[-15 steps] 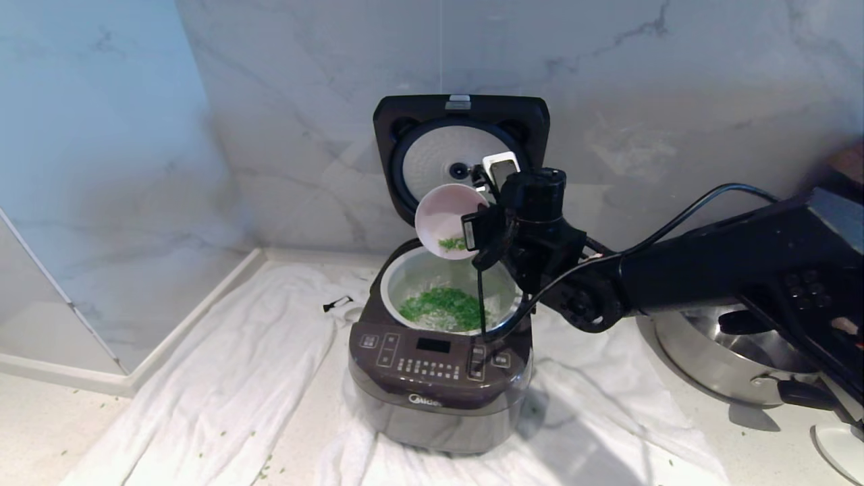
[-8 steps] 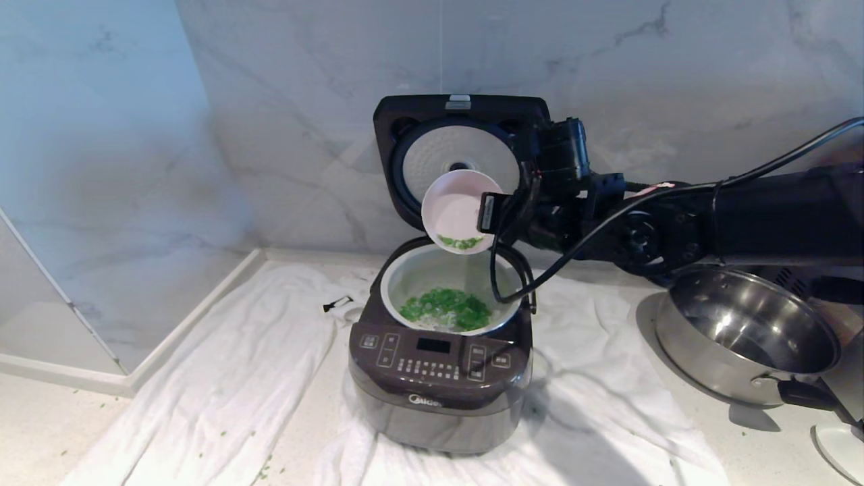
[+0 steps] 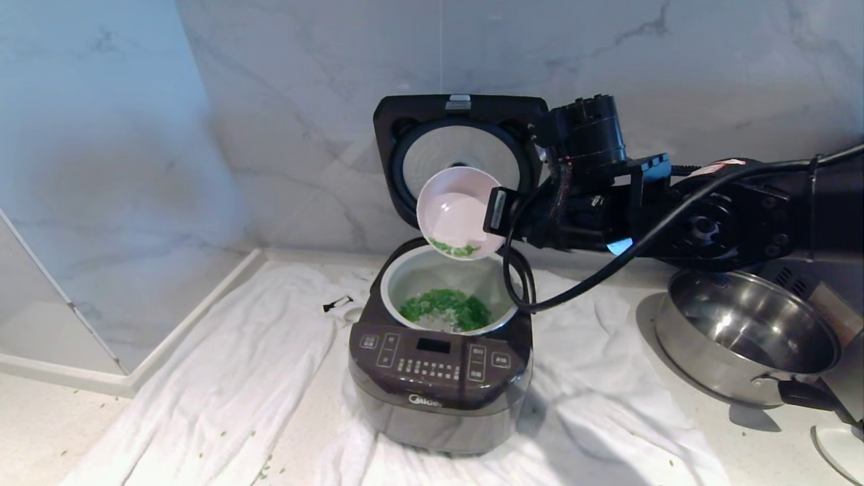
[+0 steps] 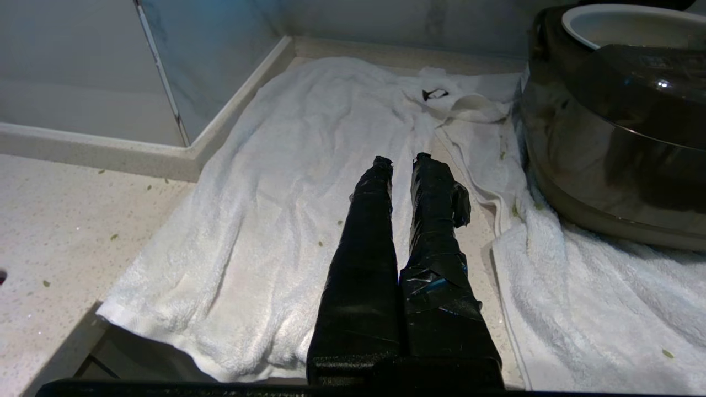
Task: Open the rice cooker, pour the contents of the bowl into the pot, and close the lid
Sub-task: Pour the water from the bowl into the rice cooker, then place the bowl on the table
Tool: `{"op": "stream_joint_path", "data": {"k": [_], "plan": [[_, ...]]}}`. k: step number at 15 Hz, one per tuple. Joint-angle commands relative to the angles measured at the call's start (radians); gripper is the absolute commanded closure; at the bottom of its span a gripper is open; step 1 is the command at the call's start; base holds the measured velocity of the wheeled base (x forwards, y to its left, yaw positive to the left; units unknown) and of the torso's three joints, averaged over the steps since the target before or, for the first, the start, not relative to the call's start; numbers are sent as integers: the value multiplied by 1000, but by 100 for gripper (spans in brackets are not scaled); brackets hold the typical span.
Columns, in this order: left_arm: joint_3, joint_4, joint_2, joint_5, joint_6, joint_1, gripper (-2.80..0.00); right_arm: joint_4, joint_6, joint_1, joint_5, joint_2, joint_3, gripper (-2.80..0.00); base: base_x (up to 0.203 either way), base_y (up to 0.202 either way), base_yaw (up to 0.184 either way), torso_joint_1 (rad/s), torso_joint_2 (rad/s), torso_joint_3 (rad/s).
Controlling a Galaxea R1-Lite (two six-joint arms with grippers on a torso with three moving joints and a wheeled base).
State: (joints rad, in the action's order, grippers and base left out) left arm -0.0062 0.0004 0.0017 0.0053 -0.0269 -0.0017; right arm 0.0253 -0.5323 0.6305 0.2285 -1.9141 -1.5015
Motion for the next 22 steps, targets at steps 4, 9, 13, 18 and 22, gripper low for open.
{"op": "stream_joint_path", "data": {"k": [4,9,13,18,22], "plan": [[0,0,1,1,-1,0,0,33,-71,39,-40,107,108,0,0,0,0,0,0,0],[0,0,1,1,-1,0,0,209,-216,51,-105,290,221,0,0,0,0,0,0,0],[0,0,1,1,-1,0,0,389,-357,47,-123,452,360,0,0,0,0,0,0,0],[0,3,1,1,-1,0,0,460,-445,-69,-195,672,590,0,0,0,0,0,0,0],[-1,4,1,1,1,0,0,483,-394,-223,-241,783,750,0,0,0,0,0,0,0]]}}
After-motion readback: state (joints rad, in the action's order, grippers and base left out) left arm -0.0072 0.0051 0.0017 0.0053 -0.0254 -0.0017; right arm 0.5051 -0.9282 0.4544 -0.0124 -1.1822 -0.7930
